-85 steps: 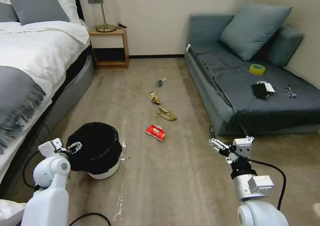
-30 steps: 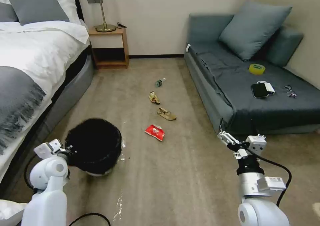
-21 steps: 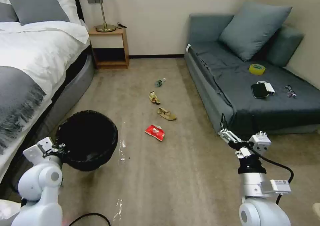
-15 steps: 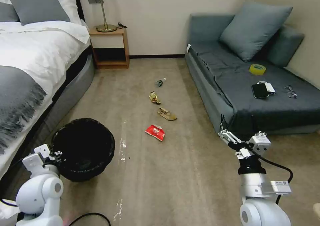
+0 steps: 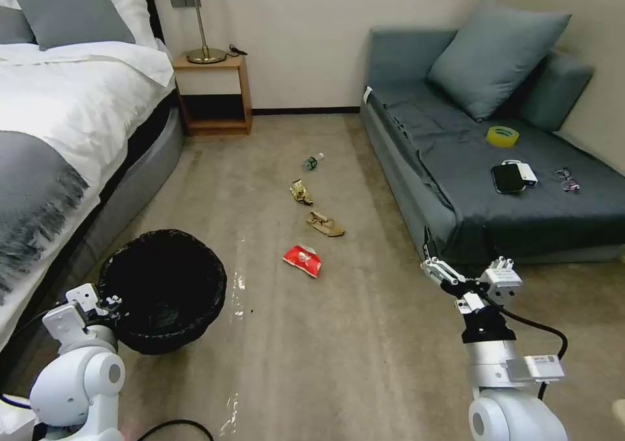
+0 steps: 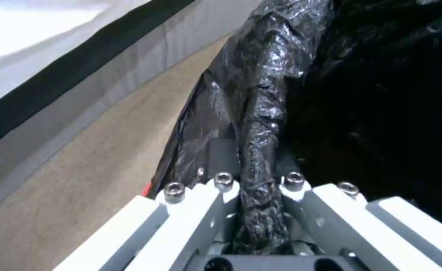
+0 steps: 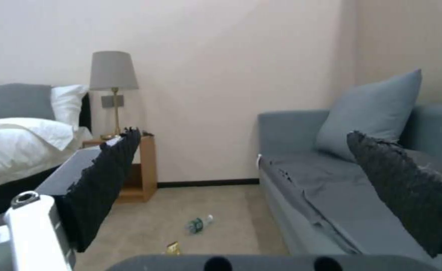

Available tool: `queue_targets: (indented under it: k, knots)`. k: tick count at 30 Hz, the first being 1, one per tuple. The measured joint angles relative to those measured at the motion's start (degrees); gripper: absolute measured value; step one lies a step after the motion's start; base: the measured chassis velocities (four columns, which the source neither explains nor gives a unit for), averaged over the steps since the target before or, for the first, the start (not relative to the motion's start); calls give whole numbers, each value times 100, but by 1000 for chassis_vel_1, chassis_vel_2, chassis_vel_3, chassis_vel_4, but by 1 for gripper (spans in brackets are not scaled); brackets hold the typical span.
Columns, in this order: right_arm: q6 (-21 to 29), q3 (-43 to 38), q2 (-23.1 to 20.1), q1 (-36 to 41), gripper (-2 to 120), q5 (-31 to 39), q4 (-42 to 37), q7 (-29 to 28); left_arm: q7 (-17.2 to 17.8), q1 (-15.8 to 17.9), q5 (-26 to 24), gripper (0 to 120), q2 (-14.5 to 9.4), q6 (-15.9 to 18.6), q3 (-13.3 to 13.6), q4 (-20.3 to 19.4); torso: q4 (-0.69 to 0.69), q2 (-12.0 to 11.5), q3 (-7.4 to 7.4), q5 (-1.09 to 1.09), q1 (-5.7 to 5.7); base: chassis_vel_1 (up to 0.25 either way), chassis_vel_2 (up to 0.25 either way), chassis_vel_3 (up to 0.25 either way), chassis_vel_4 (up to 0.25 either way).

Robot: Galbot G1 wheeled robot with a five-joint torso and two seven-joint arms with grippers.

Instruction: Pick up the trash bin, then pick up the garbage on the floor and place it into the trash bin.

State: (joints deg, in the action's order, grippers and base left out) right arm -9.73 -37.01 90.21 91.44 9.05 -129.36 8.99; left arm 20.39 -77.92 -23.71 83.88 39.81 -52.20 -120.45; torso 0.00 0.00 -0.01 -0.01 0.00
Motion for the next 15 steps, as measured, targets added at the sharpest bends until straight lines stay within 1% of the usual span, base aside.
queue_targets:
  k: [11, 15]
  knots:
    - [-77, 12, 19, 77, 100, -15, -5, 31, -23, -8, -4, 2, 23, -77, 1, 26, -1, 0, 1, 1, 0, -205, 208, 206, -208]
    - [-109, 36, 19, 104, 100, -25, -12, 72, -29, -11, -15, 2, 23, -93, -32, 27, 0, 0, 1, 0, 0, -162, 187, 183, -183]
